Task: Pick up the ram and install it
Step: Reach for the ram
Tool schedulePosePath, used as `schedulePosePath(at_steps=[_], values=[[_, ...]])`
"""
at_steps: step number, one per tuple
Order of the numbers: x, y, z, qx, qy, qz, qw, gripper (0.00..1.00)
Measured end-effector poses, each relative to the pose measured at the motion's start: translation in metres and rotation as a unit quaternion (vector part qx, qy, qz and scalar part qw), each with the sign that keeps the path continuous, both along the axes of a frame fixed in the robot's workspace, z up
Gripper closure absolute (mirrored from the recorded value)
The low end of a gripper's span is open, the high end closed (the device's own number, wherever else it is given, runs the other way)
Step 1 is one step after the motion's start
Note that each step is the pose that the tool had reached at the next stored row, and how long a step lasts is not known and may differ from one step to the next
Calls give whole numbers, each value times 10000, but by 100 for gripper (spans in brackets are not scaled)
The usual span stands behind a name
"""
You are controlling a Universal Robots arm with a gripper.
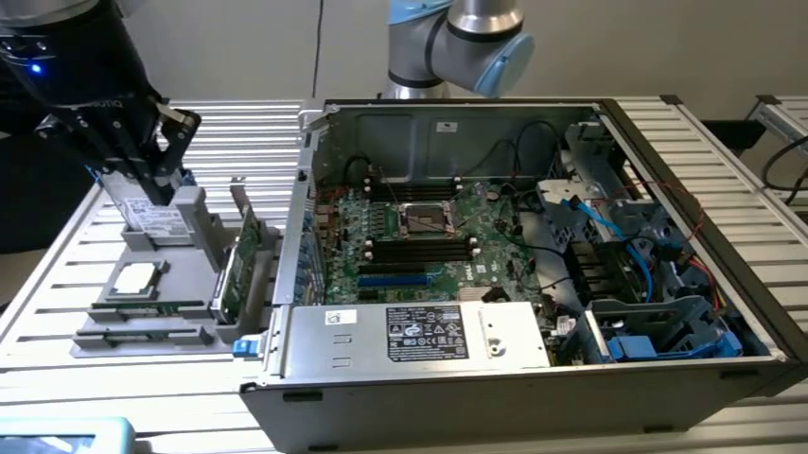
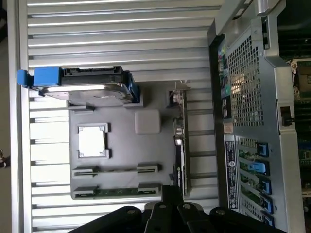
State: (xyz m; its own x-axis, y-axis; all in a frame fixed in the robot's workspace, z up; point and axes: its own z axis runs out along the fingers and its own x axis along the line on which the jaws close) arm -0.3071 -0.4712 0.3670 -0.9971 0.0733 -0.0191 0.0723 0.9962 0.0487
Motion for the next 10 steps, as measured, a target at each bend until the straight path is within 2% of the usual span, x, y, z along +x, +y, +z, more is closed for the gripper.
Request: schedulePosePath(at_steps=[10], values=[[-350, -57, -154, 0, 0, 0, 10000, 89]])
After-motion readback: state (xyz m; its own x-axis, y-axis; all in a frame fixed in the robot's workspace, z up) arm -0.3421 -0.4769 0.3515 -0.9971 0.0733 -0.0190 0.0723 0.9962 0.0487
